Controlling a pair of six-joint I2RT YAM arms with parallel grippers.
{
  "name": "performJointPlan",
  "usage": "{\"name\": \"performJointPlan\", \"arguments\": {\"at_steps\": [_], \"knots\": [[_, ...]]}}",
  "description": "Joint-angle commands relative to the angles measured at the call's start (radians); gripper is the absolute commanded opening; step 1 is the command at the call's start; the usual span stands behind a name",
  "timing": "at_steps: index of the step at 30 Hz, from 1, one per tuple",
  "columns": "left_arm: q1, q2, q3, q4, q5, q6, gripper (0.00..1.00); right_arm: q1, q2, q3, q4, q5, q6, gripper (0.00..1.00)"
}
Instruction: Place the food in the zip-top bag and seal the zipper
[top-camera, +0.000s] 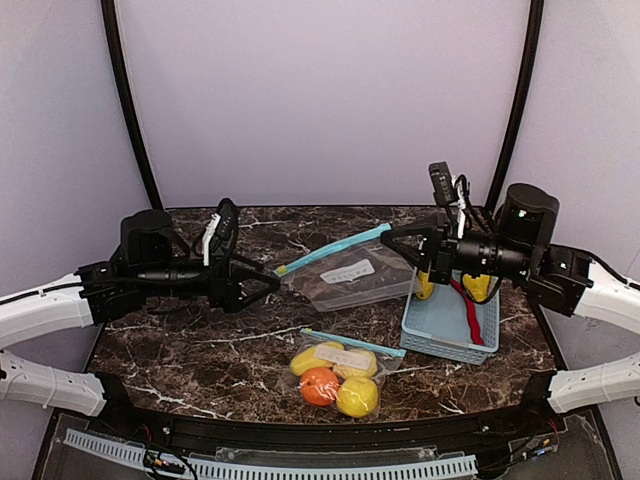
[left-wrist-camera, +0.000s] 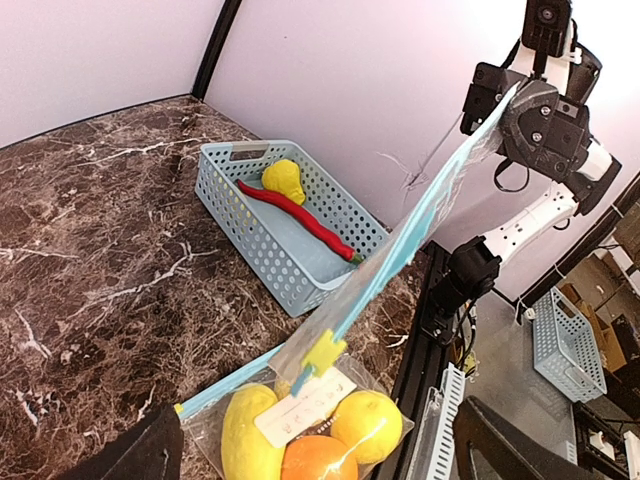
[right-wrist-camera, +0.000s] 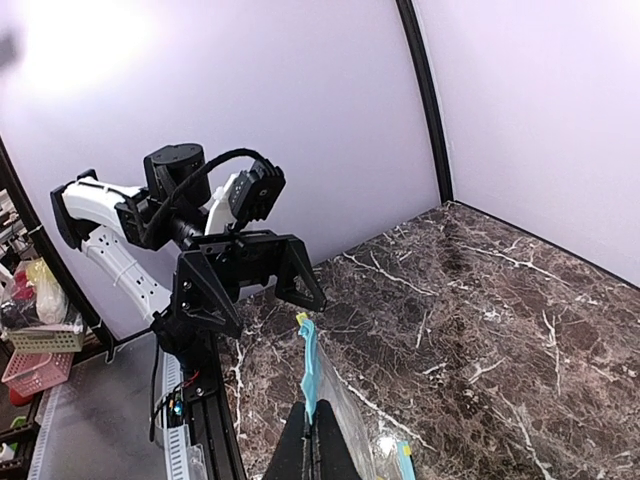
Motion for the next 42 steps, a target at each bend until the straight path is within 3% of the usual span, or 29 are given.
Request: {"name": "performJointPlan", "arguments": {"at_steps": [1, 8, 12, 15, 20, 27, 31, 39, 42], "knots": [[0.006, -0.05, -0.047, 0.068, 0.026, -0.017, 0.95, -0.008, -0.037, -0.029, 0.094, 0.02, 0.055, 0.0], [0.006, -0.056, -0.087, 0.198, 0.057, -0.045, 0.92, -0.009, -0.058, -0.041, 0.154, -0.021, 0.101, 0.0], [0.006, -0.04, -0.092, 0.263, 0.082, -0.062, 0.76, -0.009, -0.063, -0.043, 0.174, -0.032, 0.123, 0.0], [0.006, -0.029, -0.09, 0.293, 0.099, -0.074, 0.56, -0.008, -0.063, -0.046, 0.182, -0.035, 0.133, 0.0], [0.006, -0.022, -0.09, 0.313, 0.1, -0.08, 0.39, -0.008, -0.065, -0.055, 0.192, -0.036, 0.149, 0.0], [0.006, -0.008, -0.085, 0.341, 0.101, -0.086, 0.33, -0.008, -0.061, -0.056, 0.198, -0.046, 0.156, 0.0], [0.006, 0.003, -0.084, 0.34, 0.103, -0.086, 0.19, -0.008, -0.063, -0.059, 0.199, -0.041, 0.157, 0.0], [0.006, 0.003, -0.087, 0.338, 0.098, -0.087, 0.02, -0.008, -0.067, -0.067, 0.182, -0.017, 0.154, 0.0], [0.006, 0.001, -0.075, 0.285, 0.088, -0.065, 0.01, -0.008, -0.063, -0.072, 0.145, 0.039, 0.142, 0.0]]}}
